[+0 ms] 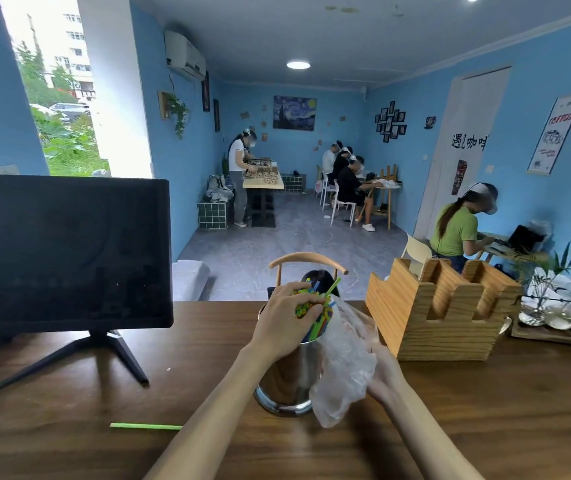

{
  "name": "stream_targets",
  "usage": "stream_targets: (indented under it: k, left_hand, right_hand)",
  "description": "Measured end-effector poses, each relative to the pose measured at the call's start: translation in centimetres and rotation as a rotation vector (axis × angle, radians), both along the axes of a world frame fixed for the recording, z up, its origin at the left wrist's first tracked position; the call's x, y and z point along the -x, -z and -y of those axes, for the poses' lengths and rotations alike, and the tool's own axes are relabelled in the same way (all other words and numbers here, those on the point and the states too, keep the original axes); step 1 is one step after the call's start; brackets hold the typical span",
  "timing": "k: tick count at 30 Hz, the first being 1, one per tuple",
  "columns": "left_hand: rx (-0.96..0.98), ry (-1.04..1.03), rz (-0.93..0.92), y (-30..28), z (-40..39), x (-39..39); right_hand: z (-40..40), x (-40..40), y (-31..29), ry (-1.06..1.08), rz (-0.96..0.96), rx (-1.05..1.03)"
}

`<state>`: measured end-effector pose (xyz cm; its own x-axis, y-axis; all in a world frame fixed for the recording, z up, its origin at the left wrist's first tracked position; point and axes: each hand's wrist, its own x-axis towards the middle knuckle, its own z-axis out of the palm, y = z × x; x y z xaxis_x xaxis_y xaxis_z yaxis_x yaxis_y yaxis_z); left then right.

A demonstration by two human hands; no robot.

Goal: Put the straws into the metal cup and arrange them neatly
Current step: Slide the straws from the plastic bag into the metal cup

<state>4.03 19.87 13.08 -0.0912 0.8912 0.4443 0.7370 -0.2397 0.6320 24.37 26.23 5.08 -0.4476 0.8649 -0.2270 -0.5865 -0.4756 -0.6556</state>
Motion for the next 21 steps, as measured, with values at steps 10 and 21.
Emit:
stream_targets:
  k: [10,21]
  left_hand:
    - [-0.078,-0.061,0.035,0.5,0.4,-0.3]
    - [-0.134,-0.021,-0.103,1.5,0.8,-0.1]
  right_hand:
    - [0.6,-1.5,0.6,0.103,0.639,-0.466]
    - [3.3,1.0,-3.9,0.313,1.333,-1.339]
